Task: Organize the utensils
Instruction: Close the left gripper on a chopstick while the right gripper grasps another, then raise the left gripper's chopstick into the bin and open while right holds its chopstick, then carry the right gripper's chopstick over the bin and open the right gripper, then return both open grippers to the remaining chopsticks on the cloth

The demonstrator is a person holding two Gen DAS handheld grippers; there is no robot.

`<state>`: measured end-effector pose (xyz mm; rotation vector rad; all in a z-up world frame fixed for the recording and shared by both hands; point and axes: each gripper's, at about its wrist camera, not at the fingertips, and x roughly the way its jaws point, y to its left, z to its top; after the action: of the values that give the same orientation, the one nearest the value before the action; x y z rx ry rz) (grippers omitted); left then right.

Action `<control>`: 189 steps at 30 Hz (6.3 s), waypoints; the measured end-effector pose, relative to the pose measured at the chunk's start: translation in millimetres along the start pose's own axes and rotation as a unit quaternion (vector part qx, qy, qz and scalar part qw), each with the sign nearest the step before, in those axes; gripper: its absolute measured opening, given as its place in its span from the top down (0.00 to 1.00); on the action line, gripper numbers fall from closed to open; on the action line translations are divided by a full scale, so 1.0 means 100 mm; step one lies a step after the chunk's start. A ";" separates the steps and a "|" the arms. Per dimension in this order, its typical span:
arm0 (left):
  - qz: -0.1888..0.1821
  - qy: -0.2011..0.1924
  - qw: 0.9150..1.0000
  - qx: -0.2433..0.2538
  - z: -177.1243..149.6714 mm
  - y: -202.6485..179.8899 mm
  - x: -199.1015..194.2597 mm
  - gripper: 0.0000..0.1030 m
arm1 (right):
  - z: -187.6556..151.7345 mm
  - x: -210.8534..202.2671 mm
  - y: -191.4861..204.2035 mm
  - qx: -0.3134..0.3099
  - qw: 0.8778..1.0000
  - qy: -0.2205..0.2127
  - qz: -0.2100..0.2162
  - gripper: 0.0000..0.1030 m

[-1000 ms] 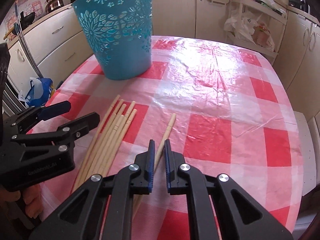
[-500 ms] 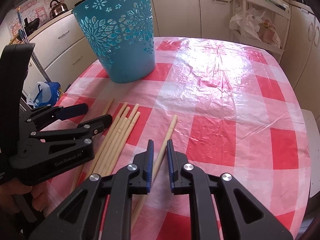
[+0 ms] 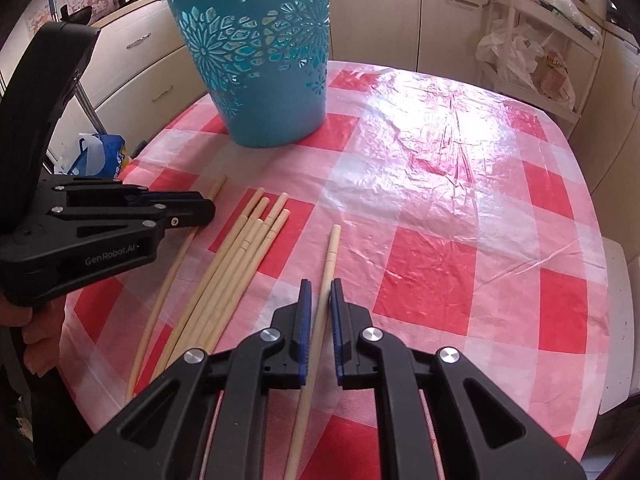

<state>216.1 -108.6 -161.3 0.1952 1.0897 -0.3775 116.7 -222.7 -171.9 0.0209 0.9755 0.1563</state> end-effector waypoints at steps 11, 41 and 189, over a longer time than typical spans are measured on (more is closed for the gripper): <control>-0.052 -0.118 0.990 -0.063 -0.21 0.24 -0.64 0.96 | -0.11 -0.02 -0.29 0.114 0.991 -0.034 0.060 0.94; -0.020 -0.520 0.838 -0.164 1.23 0.76 -1.94 0.96 | -0.15 -0.02 -0.40 0.142 0.985 -0.040 0.094 0.94; -0.084 -0.018 0.995 -0.042 -0.33 -0.08 -0.10 0.95 | 0.05 0.02 0.16 -0.016 0.998 0.000 0.054 0.93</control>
<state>181.4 -102.9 -167.5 0.0216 1.0866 -0.4820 120.1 -206.2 -169.0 0.0440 0.9715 0.2706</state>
